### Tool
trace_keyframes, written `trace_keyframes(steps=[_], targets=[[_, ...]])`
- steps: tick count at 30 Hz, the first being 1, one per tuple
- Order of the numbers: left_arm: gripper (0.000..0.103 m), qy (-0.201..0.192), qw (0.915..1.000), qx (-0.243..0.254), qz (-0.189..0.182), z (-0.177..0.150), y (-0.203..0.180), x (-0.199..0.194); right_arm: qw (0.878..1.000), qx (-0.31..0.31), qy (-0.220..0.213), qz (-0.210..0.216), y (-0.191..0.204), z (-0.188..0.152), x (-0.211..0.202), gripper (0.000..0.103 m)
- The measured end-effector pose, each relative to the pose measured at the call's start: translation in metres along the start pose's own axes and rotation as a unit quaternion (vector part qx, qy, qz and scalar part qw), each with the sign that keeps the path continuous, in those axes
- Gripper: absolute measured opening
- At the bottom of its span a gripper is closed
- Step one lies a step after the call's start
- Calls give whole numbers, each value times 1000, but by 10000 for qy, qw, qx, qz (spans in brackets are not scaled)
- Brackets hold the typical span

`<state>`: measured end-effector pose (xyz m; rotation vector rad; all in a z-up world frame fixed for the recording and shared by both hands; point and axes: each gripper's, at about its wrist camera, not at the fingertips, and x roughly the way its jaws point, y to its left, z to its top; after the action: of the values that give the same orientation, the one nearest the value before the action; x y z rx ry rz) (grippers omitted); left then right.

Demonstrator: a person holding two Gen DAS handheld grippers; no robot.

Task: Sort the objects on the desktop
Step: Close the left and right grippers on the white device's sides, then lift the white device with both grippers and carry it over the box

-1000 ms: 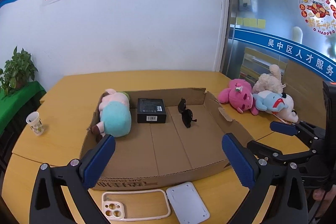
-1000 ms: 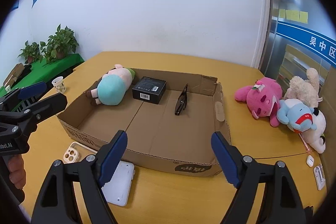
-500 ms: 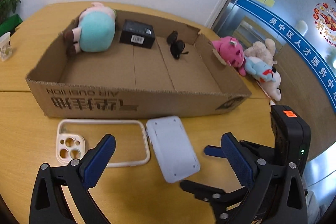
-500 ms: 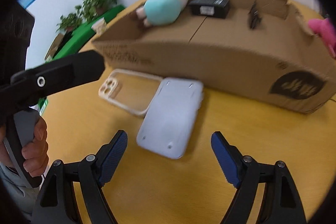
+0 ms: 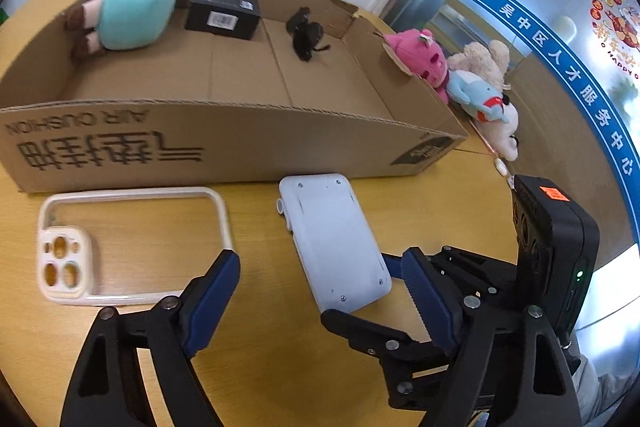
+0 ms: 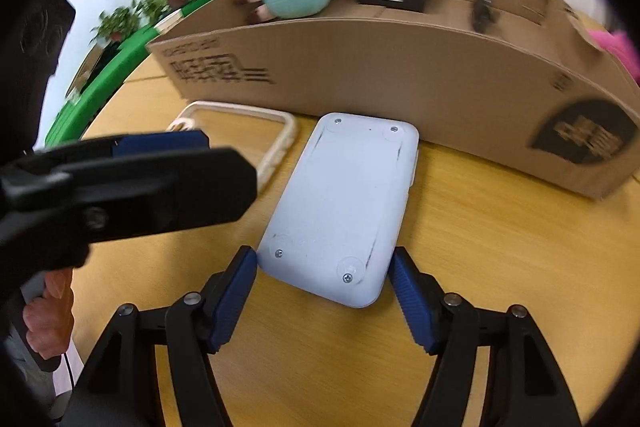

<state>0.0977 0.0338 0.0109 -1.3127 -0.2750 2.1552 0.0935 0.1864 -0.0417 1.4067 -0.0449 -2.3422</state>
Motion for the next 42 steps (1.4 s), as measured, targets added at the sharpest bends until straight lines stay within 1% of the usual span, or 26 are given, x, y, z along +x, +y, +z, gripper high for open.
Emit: trace_keyframes(steps=[4, 5, 6, 7, 8, 9, 10, 11, 12, 13, 14, 16, 17, 18, 19, 20, 22, 23, 25, 27, 30, 33, 35, 38, 42], targets=[[75, 319, 9990, -15, -326, 3, -12, 26, 9997, 254, -43, 52, -18, -10, -12, 67], [74, 414, 9984, -19, -396, 3, -15, 34, 9993, 326, -78, 134, -22, -14, -16, 60], [71, 532, 9976, -21, -442, 2, -21, 43, 9989, 407, -71, 243, -25, -17, -18, 47], [66, 682, 9967, -23, -439, 1, -24, 53, 9980, 500, -58, 380, -28, -20, -19, 43], [62, 753, 9962, -11, -431, 0, -28, 59, 9978, 528, -68, 398, -29, -22, -21, 41], [63, 681, 9971, 52, -347, 1, -32, 59, 9980, 523, -91, 357, -29, -24, -22, 41], [62, 693, 9972, 153, -254, 3, -37, 61, 9980, 527, -99, 325, -28, -24, -22, 41], [60, 715, 9971, 191, -192, 3, -38, 61, 9980, 547, -97, 305, -28, -24, -23, 41], [51, 718, 9972, 214, -86, 4, -39, 61, 9979, 563, -90, 302, -28, -24, -23, 41], [46, 718, 9972, 189, -43, 5, -37, 60, 9979, 568, -95, 308, -28, -24, -23, 42], [44, 746, 9971, 78, -133, 4, -33, 60, 9975, 602, -116, 337, -29, -24, -24, 45], [36, 785, 9959, -203, -401, 3, -22, 59, 9965, 696, -159, 436, -32, -23, -24, 53], [35, 795, 9954, -256, -470, 2, -19, 60, 9959, 731, -186, 503, -32, -23, -24, 63], [35, 787, 9953, -287, -488, 0, -19, 61, 9957, 734, -205, 523, -31, -23, -24, 73], [35, 778, 9954, -289, -469, -1, -20, 60, 9961, 705, -220, 490, -29, -21, -23, 76], [35, 766, 9958, -275, -429, -2, -21, 60, 9969, 635, -230, 401, -26, -19, -21, 81], [35, 760, 9958, -302, -408, -3, -21, 59, 9989, 410, -228, 93, -19, -16, -17, 81], [35, 761, 9958, -313, -406, -4, -20, 58, 9993, 308, -226, -29, -16, -15, -16, 79], [33, 740, 9957, -359, -423, -6, -18, 56, 9991, 254, -262, -219, -18, -15, -17, 67], [31, 722, 9959, -365, -408, -7, -18, 56, 9990, 345, -271, -86, -22, -16, -19, 67], [31, 602, 9974, -250, -293, -7, -24, 49, 9988, 354, -309, -108, -20, -18, -21, 67], [31, 387, 9987, -156, -283, -4, -33, 33, 9980, 368, -518, -66, -15, -16, -33, 67], [31, 209, 9993, -42, -297, 0, -41, 17, 9970, 326, -696, -66, -9, -12, -46, 67], [31, -128, 9994, 171, -287, 13, -57, -9, 9941, 130, -1049, -246, 5, -3, -73, 67], [31, -652, 9960, 545, -289, 38, -73, -48, 9875, -3, -1542, -313, 15, 20, -106, 67]])
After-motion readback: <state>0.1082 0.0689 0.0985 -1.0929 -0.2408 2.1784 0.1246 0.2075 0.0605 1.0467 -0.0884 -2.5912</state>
